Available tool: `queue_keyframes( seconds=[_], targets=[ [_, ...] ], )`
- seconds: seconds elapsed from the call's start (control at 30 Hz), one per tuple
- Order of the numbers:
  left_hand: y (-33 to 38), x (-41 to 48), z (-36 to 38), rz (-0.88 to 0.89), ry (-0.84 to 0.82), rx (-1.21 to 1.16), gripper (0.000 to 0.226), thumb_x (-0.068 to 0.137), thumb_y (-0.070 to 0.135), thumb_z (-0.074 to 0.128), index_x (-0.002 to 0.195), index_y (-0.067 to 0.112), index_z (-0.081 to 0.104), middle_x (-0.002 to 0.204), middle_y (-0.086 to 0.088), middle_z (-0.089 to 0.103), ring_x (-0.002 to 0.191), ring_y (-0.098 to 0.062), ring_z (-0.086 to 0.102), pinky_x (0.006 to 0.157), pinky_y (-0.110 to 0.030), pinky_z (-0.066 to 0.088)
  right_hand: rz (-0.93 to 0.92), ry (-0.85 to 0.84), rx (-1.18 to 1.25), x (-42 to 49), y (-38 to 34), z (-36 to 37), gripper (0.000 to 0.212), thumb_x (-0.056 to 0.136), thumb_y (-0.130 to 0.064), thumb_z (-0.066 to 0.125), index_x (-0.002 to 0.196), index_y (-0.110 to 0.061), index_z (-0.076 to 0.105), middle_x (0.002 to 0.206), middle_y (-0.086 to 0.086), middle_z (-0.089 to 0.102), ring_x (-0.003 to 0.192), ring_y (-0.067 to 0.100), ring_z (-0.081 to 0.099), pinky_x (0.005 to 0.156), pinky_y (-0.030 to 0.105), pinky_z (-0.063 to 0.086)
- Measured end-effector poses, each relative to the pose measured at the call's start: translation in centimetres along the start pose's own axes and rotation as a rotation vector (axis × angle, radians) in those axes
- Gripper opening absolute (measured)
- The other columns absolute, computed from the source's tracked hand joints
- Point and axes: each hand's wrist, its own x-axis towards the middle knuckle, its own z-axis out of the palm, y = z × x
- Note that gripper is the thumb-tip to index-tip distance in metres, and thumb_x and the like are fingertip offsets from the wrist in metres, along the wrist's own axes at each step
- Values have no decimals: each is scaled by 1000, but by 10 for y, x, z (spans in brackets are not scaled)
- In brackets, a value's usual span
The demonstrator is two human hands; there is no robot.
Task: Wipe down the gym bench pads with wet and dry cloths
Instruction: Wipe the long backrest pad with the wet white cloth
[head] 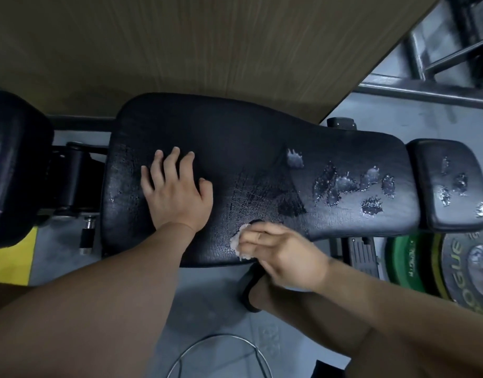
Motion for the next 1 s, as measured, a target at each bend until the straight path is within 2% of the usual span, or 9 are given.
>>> queue_keyframes(
  seconds=[0.07, 0.2, 0.37, 0.43, 0.63, 0.7, 0.77, 0.93, 1.0],
  targets=[
    [0, -1, 0, -1, 1, -3, 56, 89, 41, 42, 143, 24, 47, 156, -3, 38, 150, -30, 21, 121, -57, 14, 6, 11, -44, -6, 23, -11, 32, 97, 1, 48, 113, -12, 72, 131, -4, 65, 125, 23, 58, 105, 39, 48],
    [0, -1, 0, 1, -1, -5, 55, 90, 40, 44, 143, 25, 47, 156, -3, 38, 150, -30, 21, 122, -57, 13, 331, 226, -97, -10, 36, -16, 38, 90, 8, 50, 116, -9, 71, 122, -3, 68, 112, 28, 59, 99, 41, 50],
    [0, 0, 2, -3, 6, -4, 55, 90, 40, 44, 143, 24, 47, 156, -2, 38, 150, -30, 21, 122, -57, 13, 117, 118, -88, -32, 10, -8, 29, 99, -3, 55, 123, -9, 70, 134, -2, 64, 123, 23, 57, 109, 34, 45],
    [0, 0, 3, -3, 13, -7, 55, 90, 40, 45, 142, 24, 48, 156, -3, 38, 150, -30, 22, 121, -58, 14, 115, 146, -125, -25, 29, -19, 24, 102, -5, 53, 115, -11, 73, 132, -3, 66, 124, 19, 58, 109, 30, 45],
    [0, 0, 3, 1, 11, -11, 54, 91, 40, 45, 142, 24, 47, 156, -3, 38, 150, -30, 22, 121, -58, 14, 577, 339, -306, 24, 112, -43, 33, 94, -4, 46, 117, -15, 68, 118, 0, 67, 103, 33, 58, 87, 40, 56],
    [-1, 0, 4, 1, 15, -4, 55, 90, 40, 46, 142, 24, 47, 156, -3, 38, 150, -30, 22, 121, -58, 14, 693, 396, -299, 38, 118, -43, 33, 92, -4, 45, 113, -14, 68, 111, 1, 67, 100, 35, 58, 88, 39, 54],
    [-1, 1, 4, -1, 9, -4, 55, 90, 41, 46, 142, 24, 47, 156, -3, 38, 150, -30, 22, 121, -58, 14, 658, 406, -287, 46, 99, -31, 33, 87, -3, 45, 108, -16, 67, 112, -2, 65, 102, 31, 57, 94, 36, 49],
    [-1, 1, 5, -7, 8, -2, 56, 89, 41, 46, 143, 25, 47, 156, -3, 38, 151, -30, 21, 121, -58, 14, 253, 207, -268, 33, 83, -25, 33, 91, 2, 49, 114, -14, 68, 124, -2, 66, 112, 23, 56, 107, 31, 45],
    [-1, 1, 5, -3, 13, 1, 57, 89, 41, 46, 143, 25, 47, 156, -2, 38, 151, -30, 22, 121, -58, 15, 396, 314, -303, 35, 116, -41, 35, 88, 4, 44, 103, -17, 68, 124, -3, 68, 108, 26, 61, 100, 36, 49]
  ],
)
